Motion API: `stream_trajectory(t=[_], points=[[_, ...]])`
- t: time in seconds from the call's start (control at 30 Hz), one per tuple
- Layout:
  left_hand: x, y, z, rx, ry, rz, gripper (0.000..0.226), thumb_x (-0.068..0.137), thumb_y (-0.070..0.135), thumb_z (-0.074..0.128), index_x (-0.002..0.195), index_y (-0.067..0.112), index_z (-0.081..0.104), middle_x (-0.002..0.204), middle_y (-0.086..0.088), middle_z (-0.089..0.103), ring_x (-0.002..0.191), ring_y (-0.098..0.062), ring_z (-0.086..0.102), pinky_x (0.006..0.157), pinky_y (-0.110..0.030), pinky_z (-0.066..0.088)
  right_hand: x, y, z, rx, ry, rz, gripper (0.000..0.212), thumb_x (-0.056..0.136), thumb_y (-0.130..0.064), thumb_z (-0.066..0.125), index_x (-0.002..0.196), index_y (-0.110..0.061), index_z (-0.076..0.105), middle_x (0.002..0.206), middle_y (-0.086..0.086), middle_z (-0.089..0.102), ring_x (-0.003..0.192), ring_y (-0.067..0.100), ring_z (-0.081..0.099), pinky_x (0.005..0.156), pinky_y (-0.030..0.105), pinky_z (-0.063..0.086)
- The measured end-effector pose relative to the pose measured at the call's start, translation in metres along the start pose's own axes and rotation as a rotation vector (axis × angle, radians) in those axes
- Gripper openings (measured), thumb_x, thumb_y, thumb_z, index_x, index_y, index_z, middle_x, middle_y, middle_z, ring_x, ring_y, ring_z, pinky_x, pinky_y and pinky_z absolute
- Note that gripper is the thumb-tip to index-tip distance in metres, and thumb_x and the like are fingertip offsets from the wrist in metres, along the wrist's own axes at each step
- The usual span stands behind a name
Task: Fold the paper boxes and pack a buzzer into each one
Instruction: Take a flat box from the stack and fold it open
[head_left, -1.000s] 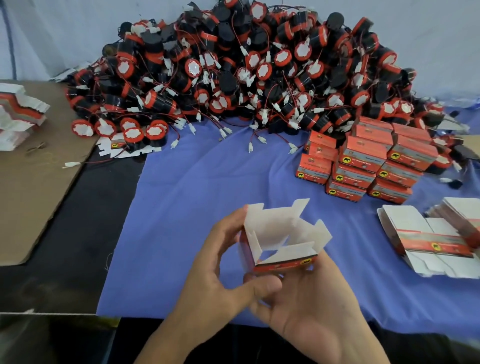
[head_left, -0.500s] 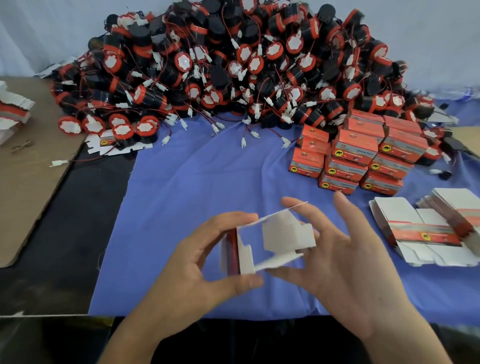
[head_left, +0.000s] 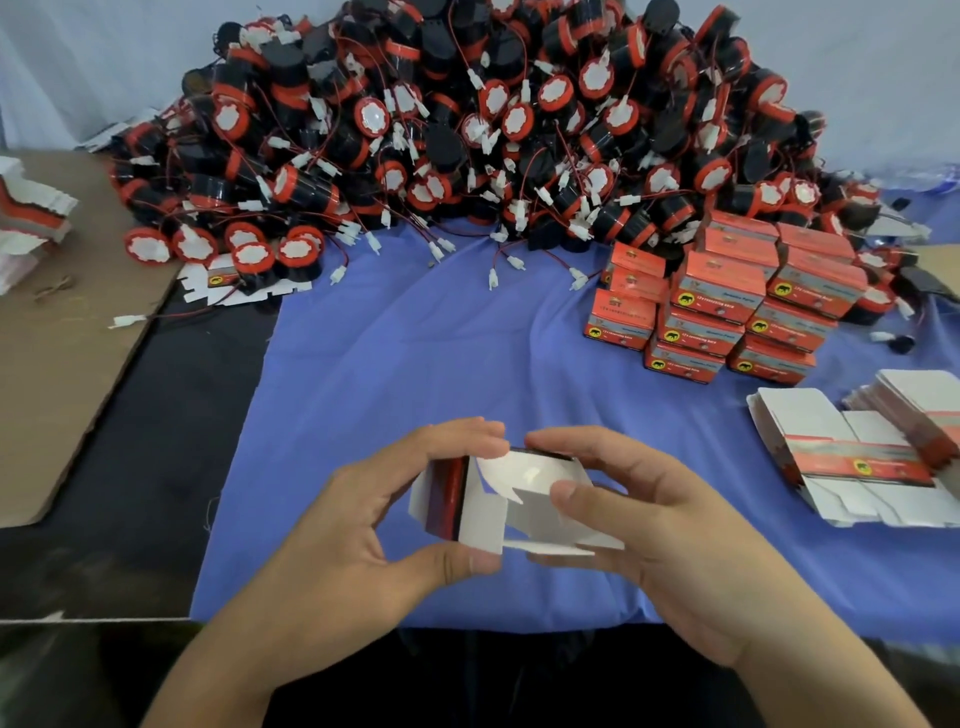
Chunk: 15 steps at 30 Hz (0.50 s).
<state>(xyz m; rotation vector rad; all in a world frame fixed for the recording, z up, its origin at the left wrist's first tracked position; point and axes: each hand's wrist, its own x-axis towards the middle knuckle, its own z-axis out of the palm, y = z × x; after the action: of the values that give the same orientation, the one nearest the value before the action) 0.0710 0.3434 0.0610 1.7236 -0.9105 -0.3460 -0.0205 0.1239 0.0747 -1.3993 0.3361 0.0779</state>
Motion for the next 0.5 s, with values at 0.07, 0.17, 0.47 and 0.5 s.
stream_trajectory(t=[0.07, 0.17, 0.47, 0.5], points=[[0.0, 0.0, 0.001, 0.016, 0.009, -0.008, 0.048, 0.08, 0.043, 0.079, 0.125, 0.039, 0.063, 0.145, 0.018, 0.059, 0.14, -0.006, 0.05, 0.109, -0.022, 0.042, -0.001, -0.001, 0.003, -0.065, 0.031, -0.013, 0.029, 0.096, -0.005, 0.066, 0.112, -0.028, 0.077, 0.119, 0.005, 0.072, 0.103, 0.03, 0.073, 0.081, 0.043, 0.063], [0.001, 0.002, 0.005, 0.051, -0.004, -0.01, 0.042, 0.08, 0.047, 0.079, 0.118, 0.041, 0.065, 0.144, 0.022, 0.058, 0.139, -0.004, 0.05, 0.109, -0.028, 0.046, 0.0, -0.001, 0.008, -0.19, 0.107, -0.045, 0.034, 0.098, 0.001, 0.061, 0.102, -0.03, 0.074, 0.111, 0.002, 0.072, 0.096, 0.023, 0.074, 0.081, 0.048, 0.063], [0.004, 0.001, 0.018, -0.186, 0.166, -0.055, 0.044, 0.083, 0.053, 0.076, 0.126, 0.045, 0.068, 0.131, 0.014, 0.069, 0.127, -0.008, 0.061, 0.102, -0.015, 0.046, -0.003, 0.001, 0.014, -0.268, 0.191, -0.111, 0.032, 0.096, -0.006, 0.064, 0.1, -0.037, 0.073, 0.099, 0.002, 0.076, 0.082, 0.015, 0.07, 0.067, 0.027, 0.055], [0.004, -0.001, 0.022, -0.206, 0.214, -0.064, 0.044, 0.082, 0.047, 0.077, 0.125, 0.043, 0.069, 0.129, 0.012, 0.071, 0.125, -0.009, 0.062, 0.101, -0.015, 0.046, -0.004, 0.003, 0.016, -0.298, 0.207, -0.129, 0.031, 0.096, -0.009, 0.065, 0.101, -0.039, 0.073, 0.103, 0.001, 0.074, 0.084, 0.013, 0.07, 0.067, 0.022, 0.053]])
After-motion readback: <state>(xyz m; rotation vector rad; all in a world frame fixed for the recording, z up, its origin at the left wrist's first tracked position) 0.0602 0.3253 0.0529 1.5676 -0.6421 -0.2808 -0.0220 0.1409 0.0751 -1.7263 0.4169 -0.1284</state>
